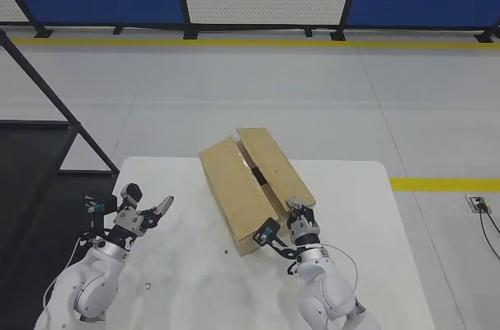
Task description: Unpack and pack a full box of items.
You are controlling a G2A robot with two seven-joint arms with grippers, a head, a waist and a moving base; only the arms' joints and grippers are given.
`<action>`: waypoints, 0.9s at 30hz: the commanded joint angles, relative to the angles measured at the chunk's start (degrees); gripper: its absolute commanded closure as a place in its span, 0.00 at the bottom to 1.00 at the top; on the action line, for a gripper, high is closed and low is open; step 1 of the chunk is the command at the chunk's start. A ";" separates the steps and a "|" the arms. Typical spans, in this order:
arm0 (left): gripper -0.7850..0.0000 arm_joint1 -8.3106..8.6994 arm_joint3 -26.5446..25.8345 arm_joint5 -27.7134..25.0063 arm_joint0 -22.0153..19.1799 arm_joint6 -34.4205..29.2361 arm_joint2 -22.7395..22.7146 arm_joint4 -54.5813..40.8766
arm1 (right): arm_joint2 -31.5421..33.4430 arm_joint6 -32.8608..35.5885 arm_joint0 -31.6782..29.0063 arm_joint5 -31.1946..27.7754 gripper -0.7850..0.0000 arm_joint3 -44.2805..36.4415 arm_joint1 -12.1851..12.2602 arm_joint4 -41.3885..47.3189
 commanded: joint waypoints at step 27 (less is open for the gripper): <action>0.00 0.09 0.15 1.44 0.41 0.51 -1.24 -0.76 | 10.92 -20.01 -12.31 -2.41 1.00 -7.10 2.28 2.18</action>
